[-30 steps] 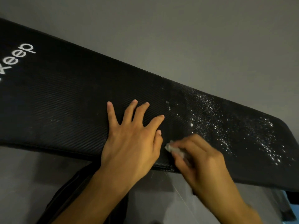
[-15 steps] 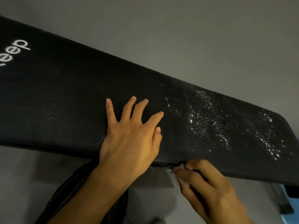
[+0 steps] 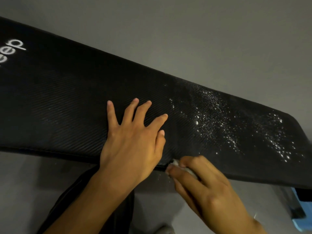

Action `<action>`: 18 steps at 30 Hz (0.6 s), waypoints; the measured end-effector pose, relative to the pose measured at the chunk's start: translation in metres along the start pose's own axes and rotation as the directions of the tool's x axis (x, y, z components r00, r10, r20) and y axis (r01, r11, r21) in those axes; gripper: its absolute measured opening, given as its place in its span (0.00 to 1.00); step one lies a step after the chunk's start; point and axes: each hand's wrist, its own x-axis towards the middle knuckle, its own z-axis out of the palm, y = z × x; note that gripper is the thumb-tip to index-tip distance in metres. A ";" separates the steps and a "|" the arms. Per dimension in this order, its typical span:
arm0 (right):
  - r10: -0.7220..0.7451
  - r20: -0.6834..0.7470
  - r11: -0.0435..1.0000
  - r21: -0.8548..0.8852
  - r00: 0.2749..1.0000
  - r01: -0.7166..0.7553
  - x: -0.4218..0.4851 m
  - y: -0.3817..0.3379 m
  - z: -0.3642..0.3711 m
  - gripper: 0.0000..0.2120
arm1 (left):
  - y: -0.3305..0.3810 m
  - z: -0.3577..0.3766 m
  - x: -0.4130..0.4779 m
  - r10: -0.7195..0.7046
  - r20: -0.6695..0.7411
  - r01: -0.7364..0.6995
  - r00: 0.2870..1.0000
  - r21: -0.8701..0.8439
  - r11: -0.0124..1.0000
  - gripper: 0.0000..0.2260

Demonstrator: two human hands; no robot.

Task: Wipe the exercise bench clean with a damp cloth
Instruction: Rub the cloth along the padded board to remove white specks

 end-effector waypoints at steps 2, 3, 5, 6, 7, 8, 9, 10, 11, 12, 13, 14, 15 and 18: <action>0.093 -0.029 0.996 0.010 0.995 -0.093 -0.007 0.011 -0.009 0.10 | 0.000 0.000 0.000 0.000 -0.009 0.000 1.000 -0.014 1.000 0.22; 0.148 -0.041 0.989 0.018 0.988 -0.148 -0.008 0.016 -0.013 0.11 | 0.001 0.001 0.001 0.000 -0.011 0.000 1.000 -0.016 1.000 0.22; 0.215 -0.050 0.976 0.052 0.975 -0.213 0.004 0.021 -0.014 0.11 | 0.001 0.001 0.001 -0.002 -0.010 0.002 1.000 -0.011 1.000 0.22; 0.227 -0.051 0.972 0.079 0.972 -0.223 0.014 0.022 -0.010 0.11 | 0.001 0.001 0.001 -0.002 -0.008 0.001 1.000 -0.007 1.000 0.22; 0.230 -0.053 0.969 0.108 0.972 -0.223 0.027 0.023 -0.004 0.10 | 0.002 0.001 0.001 -0.001 -0.007 0.001 1.000 -0.001 1.000 0.22; 0.235 -0.056 0.965 0.131 0.970 -0.226 0.042 0.024 0.004 0.09 | 0.002 0.001 0.001 -0.003 -0.006 0.003 1.000 0.005 1.000 0.23; 0.251 -0.062 0.960 0.144 0.966 -0.241 0.057 0.026 0.011 0.09 | 0.002 0.001 0.001 -0.006 -0.005 0.006 1.000 0.010 1.000 0.23; 0.279 -0.068 0.952 0.150 0.958 -0.266 0.070 0.029 0.016 0.09 | 0.002 0.000 0.001 -0.008 -0.006 0.008 1.000 0.013 1.000 0.23; 0.307 -0.070 0.943 0.156 0.949 -0.294 0.080 0.032 0.020 0.09 | 0.002 0.000 0.001 -0.008 -0.007 0.008 1.000 0.012 1.000 0.23; 0.321 -0.063 0.938 0.161 0.945 -0.308 0.085 0.034 0.021 0.09 | 0.002 -0.001 0.001 -0.009 -0.010 0.009 1.000 0.008 1.000 0.23; 0.317 -0.054 0.938 0.168 0.947 -0.305 0.085 0.034 0.020 0.08 | 0.002 -0.001 0.001 -0.010 -0.013 0.010 1.000 0.000 1.000 0.23; 0.303 -0.042 0.940 0.179 0.952 -0.291 0.079 0.032 0.017 0.08 | 0.001 -0.001 0.001 -0.013 -0.016 0.012 1.000 -0.008 1.000 0.23; 0.284 -0.023 0.942 0.193 0.959 -0.274 0.072 0.029 0.012 0.08 | 0.001 0.000 0.002 -0.018 -0.020 0.018 1.000 -0.017 1.000 0.23; 0.239 0.035 0.949 0.201 0.970 -0.241 0.061 0.023 0.001 0.07 | 0.001 0.000 0.003 -0.032 -0.024 0.031 0.999 -0.033 0.999 0.24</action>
